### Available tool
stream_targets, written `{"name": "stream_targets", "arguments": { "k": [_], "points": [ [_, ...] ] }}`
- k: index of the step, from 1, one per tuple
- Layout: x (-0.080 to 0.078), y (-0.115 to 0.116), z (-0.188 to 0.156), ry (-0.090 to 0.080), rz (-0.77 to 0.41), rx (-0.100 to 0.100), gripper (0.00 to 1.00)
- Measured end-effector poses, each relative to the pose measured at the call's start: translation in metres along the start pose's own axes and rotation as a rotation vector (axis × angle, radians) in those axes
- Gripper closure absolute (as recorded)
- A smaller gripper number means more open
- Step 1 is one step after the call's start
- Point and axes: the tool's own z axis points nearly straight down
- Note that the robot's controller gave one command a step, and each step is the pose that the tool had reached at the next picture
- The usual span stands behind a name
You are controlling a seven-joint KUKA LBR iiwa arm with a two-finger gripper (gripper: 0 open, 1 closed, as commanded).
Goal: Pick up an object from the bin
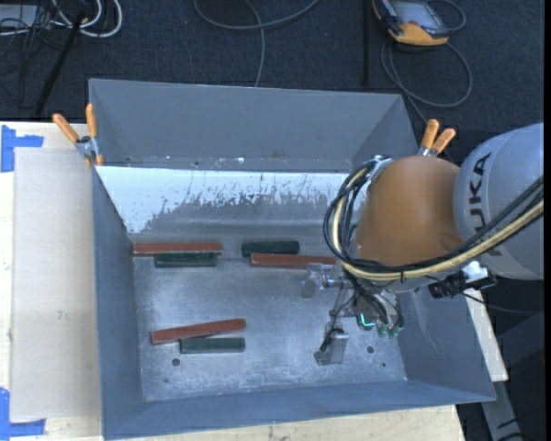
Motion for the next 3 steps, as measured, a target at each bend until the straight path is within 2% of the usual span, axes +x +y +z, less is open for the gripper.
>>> {"name": "stream_targets", "arguments": {
  "k": [1, 2, 3],
  "points": [
    [-0.002, 0.000, -0.003, -0.006, 0.001, 0.000, 0.00],
    [-0.001, 0.064, 0.048, -0.010, -0.061, 0.001, 0.00],
    [0.018, 0.114, 0.055, -0.004, -0.225, 0.002, 0.00]
  ]
}}
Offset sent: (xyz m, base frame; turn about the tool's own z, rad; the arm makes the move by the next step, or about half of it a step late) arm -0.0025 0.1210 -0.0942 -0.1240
